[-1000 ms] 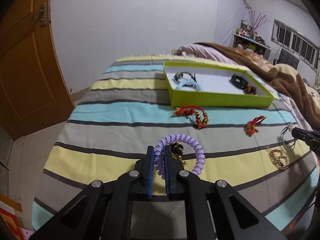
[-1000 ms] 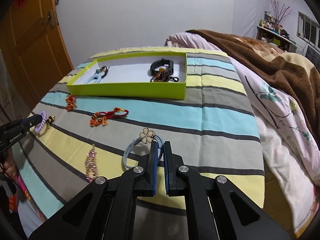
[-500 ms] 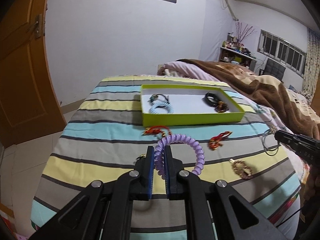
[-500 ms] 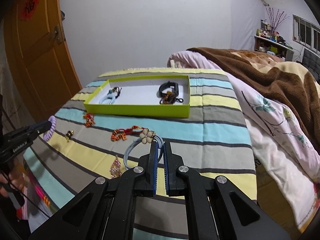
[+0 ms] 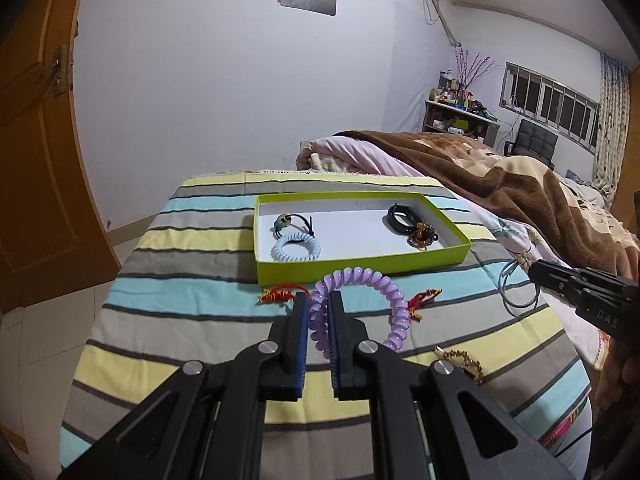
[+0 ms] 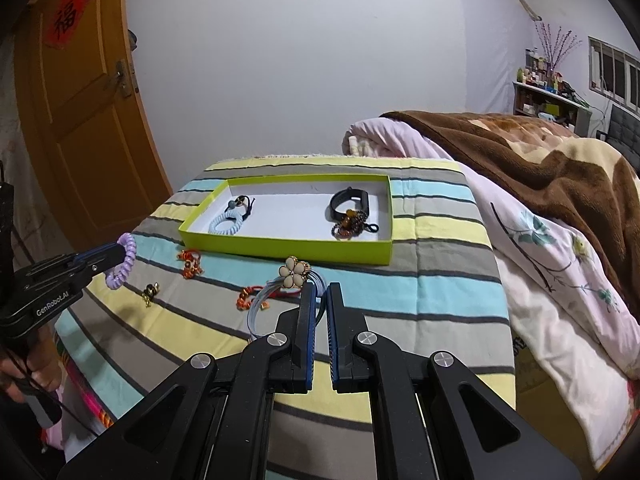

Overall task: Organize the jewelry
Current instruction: 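Lift both held hair ties and carry them toward the green box, then lower the flower hair tie and purple coil into the box and open both tools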

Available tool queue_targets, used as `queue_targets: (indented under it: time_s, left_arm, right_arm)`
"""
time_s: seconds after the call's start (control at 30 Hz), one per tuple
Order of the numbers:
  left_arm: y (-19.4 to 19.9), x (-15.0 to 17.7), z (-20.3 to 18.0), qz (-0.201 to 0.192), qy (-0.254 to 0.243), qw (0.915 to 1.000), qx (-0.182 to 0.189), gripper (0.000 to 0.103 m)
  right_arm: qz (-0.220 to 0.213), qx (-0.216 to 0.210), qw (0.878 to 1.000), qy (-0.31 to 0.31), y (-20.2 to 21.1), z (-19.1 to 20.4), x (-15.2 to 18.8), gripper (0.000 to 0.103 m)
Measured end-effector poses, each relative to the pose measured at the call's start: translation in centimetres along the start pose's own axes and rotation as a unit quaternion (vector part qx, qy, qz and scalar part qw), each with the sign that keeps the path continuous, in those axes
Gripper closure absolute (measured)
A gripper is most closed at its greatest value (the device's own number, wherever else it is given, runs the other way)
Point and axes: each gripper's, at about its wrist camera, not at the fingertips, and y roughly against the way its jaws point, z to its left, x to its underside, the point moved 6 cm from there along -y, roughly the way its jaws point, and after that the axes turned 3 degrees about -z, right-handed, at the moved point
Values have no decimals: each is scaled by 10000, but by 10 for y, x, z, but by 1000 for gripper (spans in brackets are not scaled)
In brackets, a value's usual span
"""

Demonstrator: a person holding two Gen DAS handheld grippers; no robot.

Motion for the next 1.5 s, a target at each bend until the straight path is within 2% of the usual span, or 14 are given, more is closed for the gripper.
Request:
queue_targets:
  time_s: [0.4, 0.73, 1.1, 1.5]
  left_arm:
    - [-37, -37, -6, -91, -234, 9997, 11, 93]
    - [-93, -67, -2, -17, -347, 9994, -9, 93]
    - [-153, -70, 5, 276, -372, 9989, -32, 93]
    - [-195, -55, 4, 751, -477, 9960, -52, 93]
  right_arm:
    - [-14, -105, 9999, 35, -40, 0, -31, 98]
    - [104, -157, 9998, 36, -90, -4, -53, 98]
    - [552, -122, 9984, -44, -152, -13, -48, 98]
    - [900, -78, 9959, 37, -179, -14, -37, 98]
